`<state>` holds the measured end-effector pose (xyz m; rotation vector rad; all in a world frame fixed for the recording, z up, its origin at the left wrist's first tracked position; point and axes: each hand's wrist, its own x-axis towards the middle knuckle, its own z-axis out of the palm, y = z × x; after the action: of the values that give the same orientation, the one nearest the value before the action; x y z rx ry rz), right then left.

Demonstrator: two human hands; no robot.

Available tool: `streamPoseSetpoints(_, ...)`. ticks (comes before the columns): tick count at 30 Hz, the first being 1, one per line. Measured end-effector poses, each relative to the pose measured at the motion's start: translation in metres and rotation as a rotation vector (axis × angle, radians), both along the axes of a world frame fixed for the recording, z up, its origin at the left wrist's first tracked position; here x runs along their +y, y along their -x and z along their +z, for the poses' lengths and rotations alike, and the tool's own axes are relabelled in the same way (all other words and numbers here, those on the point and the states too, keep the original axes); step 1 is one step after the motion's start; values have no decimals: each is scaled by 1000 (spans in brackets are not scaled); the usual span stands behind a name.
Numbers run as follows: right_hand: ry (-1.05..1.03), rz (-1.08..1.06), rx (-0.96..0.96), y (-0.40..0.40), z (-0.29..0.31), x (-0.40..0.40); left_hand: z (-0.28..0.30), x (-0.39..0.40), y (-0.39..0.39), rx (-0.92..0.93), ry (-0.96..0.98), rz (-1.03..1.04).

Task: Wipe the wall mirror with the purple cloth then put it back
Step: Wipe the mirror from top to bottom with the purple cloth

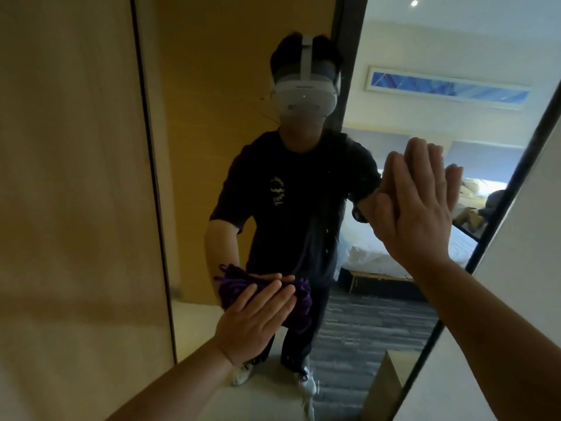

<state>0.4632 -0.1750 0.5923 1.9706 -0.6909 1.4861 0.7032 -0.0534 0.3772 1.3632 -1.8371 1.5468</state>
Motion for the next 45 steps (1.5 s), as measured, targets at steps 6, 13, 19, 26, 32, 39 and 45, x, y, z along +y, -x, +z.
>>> streamPoseSetpoints(6, -181, -48, -74, 44, 0, 5, 41, 11, 13, 199, -23, -153)
streamPoseSetpoints(13, -247, -176, -10, 55, -2, -9, 211, 0, 39, 318, 201, -293)
streamPoseSetpoints(19, -157, -200, -10, 57, -8, -20, 387, -33, 78, 173, 368, -238)
streamPoseSetpoints(26, -43, -184, -53, 56, -9, -27, 369, -66, 107, 106, 218, -78)
streamPoseSetpoints(32, 22, -153, -46, 60, -9, -33, 202, -53, 97, 44, 131, -123)
streamPoseSetpoints(39, 41, -129, -84, 58, -10, -31, 45, -45, 84, 22, 53, -82)
streamPoseSetpoints(45, -36, -54, -67, 62, -10, -25, 44, -44, 88, 100, 74, -102)
